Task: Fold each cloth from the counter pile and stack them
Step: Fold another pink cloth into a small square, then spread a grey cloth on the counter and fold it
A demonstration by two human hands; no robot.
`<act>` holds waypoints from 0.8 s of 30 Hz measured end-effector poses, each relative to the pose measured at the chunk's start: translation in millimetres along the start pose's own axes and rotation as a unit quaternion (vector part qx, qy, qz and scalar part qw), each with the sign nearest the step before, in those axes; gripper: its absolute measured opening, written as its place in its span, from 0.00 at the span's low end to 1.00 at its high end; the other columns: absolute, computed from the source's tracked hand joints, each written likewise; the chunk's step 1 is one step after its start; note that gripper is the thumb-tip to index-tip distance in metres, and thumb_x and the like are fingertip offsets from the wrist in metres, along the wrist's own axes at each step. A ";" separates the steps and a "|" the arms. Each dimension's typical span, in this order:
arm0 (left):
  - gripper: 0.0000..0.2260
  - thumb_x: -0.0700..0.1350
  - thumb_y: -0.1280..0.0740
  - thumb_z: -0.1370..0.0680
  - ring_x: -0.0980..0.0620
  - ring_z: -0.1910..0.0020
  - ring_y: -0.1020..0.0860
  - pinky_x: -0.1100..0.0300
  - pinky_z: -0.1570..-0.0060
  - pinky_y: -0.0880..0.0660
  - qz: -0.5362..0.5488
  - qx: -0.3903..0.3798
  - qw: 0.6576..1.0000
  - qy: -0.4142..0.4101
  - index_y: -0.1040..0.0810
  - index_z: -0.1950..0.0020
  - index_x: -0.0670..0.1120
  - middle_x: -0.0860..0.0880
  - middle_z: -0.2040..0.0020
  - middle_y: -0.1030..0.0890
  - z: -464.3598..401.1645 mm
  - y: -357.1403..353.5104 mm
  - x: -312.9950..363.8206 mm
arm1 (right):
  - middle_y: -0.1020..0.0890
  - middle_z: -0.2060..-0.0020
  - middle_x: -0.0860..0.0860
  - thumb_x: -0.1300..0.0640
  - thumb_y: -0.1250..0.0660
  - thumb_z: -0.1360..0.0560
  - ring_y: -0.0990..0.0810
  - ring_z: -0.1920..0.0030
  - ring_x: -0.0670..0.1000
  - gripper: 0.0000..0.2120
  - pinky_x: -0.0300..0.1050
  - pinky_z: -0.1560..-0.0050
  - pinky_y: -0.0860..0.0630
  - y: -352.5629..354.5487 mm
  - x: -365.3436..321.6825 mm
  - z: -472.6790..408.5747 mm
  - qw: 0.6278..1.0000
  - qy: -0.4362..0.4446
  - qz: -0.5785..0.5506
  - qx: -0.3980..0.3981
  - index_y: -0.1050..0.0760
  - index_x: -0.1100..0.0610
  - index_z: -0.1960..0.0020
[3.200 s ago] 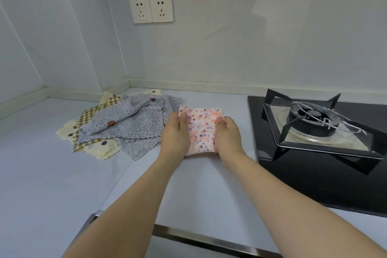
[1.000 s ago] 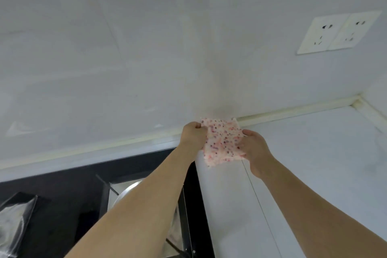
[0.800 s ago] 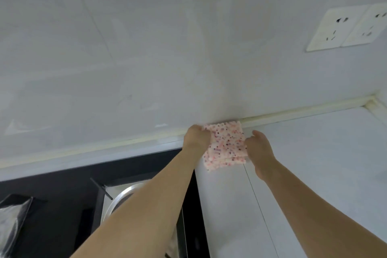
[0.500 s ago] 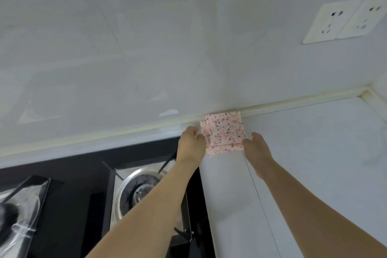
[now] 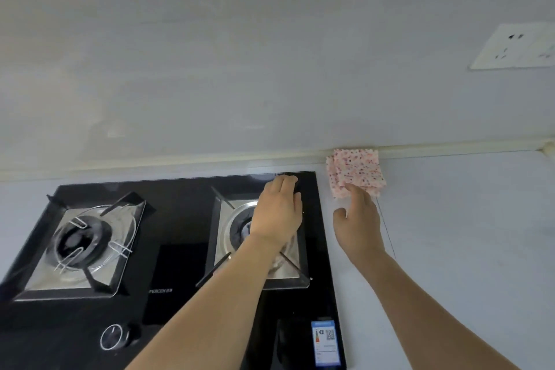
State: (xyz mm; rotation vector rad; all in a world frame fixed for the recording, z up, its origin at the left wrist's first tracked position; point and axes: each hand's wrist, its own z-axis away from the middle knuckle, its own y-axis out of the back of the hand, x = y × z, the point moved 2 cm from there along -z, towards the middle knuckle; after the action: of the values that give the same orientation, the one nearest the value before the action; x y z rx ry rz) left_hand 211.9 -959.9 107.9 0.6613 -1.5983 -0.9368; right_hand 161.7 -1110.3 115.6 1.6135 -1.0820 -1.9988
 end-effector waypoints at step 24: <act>0.16 0.46 0.42 0.18 0.49 0.34 0.30 0.55 0.33 0.33 -0.065 0.133 0.984 0.101 0.30 0.32 0.45 0.48 0.34 0.27 183.1 239.7 -328.6 | 0.32 0.30 0.51 0.62 0.40 0.23 0.33 0.30 0.50 0.25 0.46 0.30 0.36 -240.7 -287.1 164.8 0.979 0.166 0.011 -0.120 0.39 0.55 0.27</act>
State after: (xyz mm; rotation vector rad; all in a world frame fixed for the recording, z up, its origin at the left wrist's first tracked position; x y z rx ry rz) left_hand 124.0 -522.9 124.3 1.0246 -1.5239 -0.7278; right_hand 134.8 -702.6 139.4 1.7146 -0.7016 -1.6891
